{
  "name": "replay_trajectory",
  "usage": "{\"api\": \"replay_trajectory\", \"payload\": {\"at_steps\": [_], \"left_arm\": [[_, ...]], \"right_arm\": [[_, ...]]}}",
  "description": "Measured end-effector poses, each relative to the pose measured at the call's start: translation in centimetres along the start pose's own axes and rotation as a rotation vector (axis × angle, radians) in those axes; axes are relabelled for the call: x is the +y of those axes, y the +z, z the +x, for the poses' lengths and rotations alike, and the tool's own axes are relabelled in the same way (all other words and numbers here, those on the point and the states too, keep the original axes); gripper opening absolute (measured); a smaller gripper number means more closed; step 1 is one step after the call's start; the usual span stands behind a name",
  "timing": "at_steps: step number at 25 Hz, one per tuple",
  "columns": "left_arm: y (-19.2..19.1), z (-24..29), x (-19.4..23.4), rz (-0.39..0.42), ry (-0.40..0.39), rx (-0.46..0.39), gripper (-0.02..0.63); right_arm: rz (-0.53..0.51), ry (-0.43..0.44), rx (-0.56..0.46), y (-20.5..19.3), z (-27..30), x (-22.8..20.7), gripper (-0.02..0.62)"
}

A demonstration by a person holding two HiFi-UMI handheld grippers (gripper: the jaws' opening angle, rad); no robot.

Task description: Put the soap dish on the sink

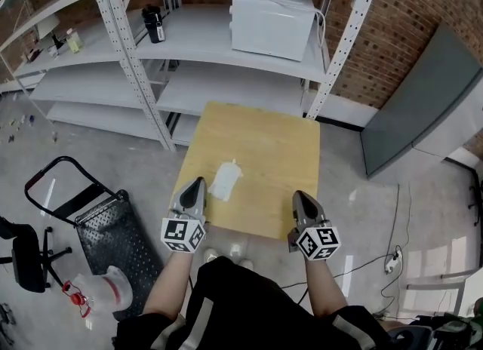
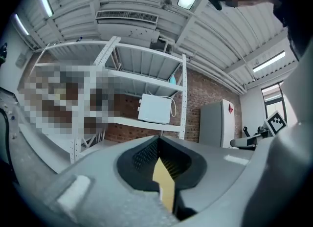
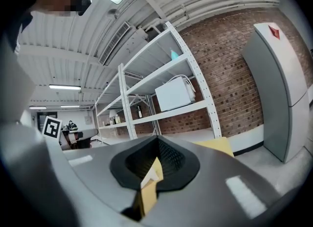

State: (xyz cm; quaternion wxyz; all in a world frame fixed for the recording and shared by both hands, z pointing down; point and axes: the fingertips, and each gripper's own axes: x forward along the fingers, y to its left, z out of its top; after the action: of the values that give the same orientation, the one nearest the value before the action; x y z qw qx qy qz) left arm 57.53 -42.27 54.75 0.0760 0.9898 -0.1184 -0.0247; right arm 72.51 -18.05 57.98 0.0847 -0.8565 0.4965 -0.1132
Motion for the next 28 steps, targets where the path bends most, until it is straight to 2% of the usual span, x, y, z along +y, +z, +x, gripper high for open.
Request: {"api": "replay_trajectory", "payload": {"at_steps": [4,7,10,13,17,22,28], "left_arm": [[1.9,-2.3,0.7,0.021,0.001,-0.05,0.0],[3.2,-3.8,1.2,0.028,-0.011,-0.084,0.0],[3.4,-5.1,2.6,0.009,-0.011,-0.079,0.0],[3.8,-6.1,4.0,0.014,0.0,-0.079,0.0],[4.0,-7.1,4.9,0.023,-0.025,-0.072,0.0],[3.5,-7.7,5.4,0.081,-0.038,-0.051,0.0],[2.7,-8.5,5.7,0.058,-0.04,-0.033,0.0]], "right_arm": [[-0.036,0.049,-0.031,0.9,-1.7,1.6,0.006],[-0.064,0.041,-0.056,1.8,-2.1,1.9,0.006],[-0.069,0.022,-0.069,1.8,-2.5,3.0,0.006],[-0.019,0.007,-0.082,1.1,-2.5,4.7,0.006],[0.047,-0.005,-0.056,-0.7,-2.3,6.2,0.005],[-0.004,-0.02,-0.053,-0.3,-2.7,6.8,0.005],[-0.018,-0.017,-0.046,0.1,-2.9,7.9,0.005]]}}
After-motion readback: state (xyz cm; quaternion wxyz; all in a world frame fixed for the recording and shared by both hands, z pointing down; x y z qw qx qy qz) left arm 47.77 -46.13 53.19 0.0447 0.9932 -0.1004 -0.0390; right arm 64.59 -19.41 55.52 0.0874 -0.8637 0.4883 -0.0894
